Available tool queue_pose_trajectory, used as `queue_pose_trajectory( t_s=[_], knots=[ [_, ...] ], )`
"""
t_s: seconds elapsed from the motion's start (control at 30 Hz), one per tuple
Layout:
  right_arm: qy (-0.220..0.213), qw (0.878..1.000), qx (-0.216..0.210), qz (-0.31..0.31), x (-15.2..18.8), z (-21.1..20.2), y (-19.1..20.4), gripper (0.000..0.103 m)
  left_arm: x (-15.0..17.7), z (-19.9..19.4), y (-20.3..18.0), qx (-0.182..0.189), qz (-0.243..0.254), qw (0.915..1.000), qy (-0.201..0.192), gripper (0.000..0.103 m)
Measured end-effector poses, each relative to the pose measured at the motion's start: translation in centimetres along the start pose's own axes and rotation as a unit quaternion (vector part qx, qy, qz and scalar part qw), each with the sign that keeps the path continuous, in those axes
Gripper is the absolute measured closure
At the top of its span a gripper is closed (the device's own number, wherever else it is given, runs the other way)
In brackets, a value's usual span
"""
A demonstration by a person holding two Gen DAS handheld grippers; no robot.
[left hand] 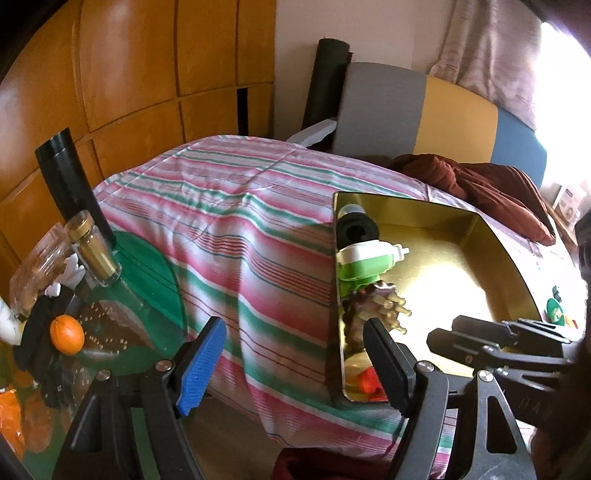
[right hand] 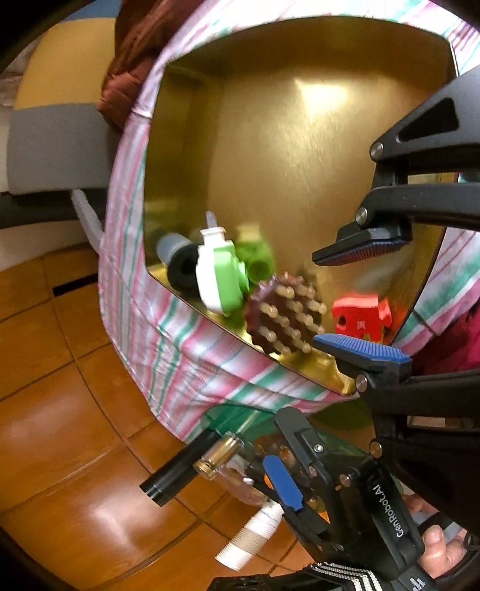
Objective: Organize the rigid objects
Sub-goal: 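Lower the red puzzle piece into the tray and open the right gripper, then move both tools from the tray back toward the toy cluster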
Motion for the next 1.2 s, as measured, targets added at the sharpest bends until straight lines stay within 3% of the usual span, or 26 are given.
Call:
queue_pose_trajectory(
  t_s=[0.53,0.77,1.0,1.2],
  knots=[
    [-0.06,0.996,0.059,0.043,1.6,-4.9,-4.6,0.065,0.6,-0.7,-4.4,0.01,0.054,0.9985,0.002,0.026],
    [-0.077,0.989,0.093,0.08,3.3,-7.2,-8.8,0.064,0.6,-0.6,-6.7,0.014,0.084,0.9964,0.003,0.026],
    [-0.089,0.977,0.133,0.138,5.9,-10.0,-14.6,0.06,0.6,-0.5,-9.0,0.019,0.112,0.9935,0.006,0.026],
    [-0.105,0.958,0.178,0.198,8.7,-14.0,-21.0,0.06,0.9,-0.3,-11.2,0.032,0.139,0.9896,0.017,0.026]
  ],
)
Point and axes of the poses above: each gripper's, at about its wrist camera, not at the fingertips, and z roughly the way its jaws point, y to its left, x to its underside, the point moved 3 cm from there along z, roughly the way its jaws point, and after that the axes turned 15 degrees about y, right-handed, at the moved point
